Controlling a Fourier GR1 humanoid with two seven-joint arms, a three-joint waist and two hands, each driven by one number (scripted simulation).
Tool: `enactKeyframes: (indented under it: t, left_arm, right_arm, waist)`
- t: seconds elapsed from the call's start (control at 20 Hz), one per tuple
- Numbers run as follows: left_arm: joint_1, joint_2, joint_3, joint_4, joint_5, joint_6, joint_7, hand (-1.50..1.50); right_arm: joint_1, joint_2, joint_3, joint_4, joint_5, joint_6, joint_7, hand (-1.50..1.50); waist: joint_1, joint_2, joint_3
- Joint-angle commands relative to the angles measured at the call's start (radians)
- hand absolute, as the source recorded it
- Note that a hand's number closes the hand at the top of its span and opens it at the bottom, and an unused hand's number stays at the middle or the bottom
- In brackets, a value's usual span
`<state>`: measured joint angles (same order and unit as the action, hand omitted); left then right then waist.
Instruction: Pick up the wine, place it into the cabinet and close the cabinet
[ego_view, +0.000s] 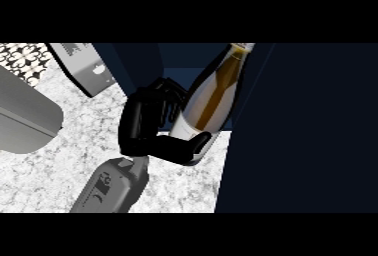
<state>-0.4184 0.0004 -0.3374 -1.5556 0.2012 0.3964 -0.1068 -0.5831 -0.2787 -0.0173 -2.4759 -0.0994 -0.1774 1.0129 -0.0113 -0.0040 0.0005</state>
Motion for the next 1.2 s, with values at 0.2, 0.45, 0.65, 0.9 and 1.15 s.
enactKeyframes:
  t: [0.2,0.45,0.65,0.9,1.15]
  left_arm:
    - [-0.201,0.0,-0.005,0.162,0.05,0.139,0.034,1.5]
    - [-0.289,0.0,0.086,0.255,0.039,0.124,0.036,1.5]
    - [-0.264,0.005,0.044,0.306,-0.05,0.106,-0.033,1.5]
    - [-0.297,0.0,-0.023,0.405,-0.031,0.205,-0.093,1.5]
    - [-0.366,0.0,0.036,0.577,0.041,0.125,-0.199,1.5]
  right_arm:
    - [0.011,0.017,0.02,-0.092,-0.073,-0.003,0.059,-1.5]
    - [0.02,0.002,-0.02,-0.091,-0.097,0.016,0.046,-1.5]
    - [-0.016,-0.012,-0.047,-0.049,-0.115,0.015,0.069,-1.5]
    - [0.035,0.007,-0.076,-0.063,-0.155,0.041,0.013,-1.5]
    - [-0.014,0.027,-0.034,0.046,-0.1,0.047,-0.055,-1.5]
  waist:
    - [-0.008,0.003,-0.001]
    - [-0.003,0.003,0.0]
    - [0.001,0.003,-0.001]
    - [-0.009,0.004,0.0]
    - [-0.005,0.008,-0.001]
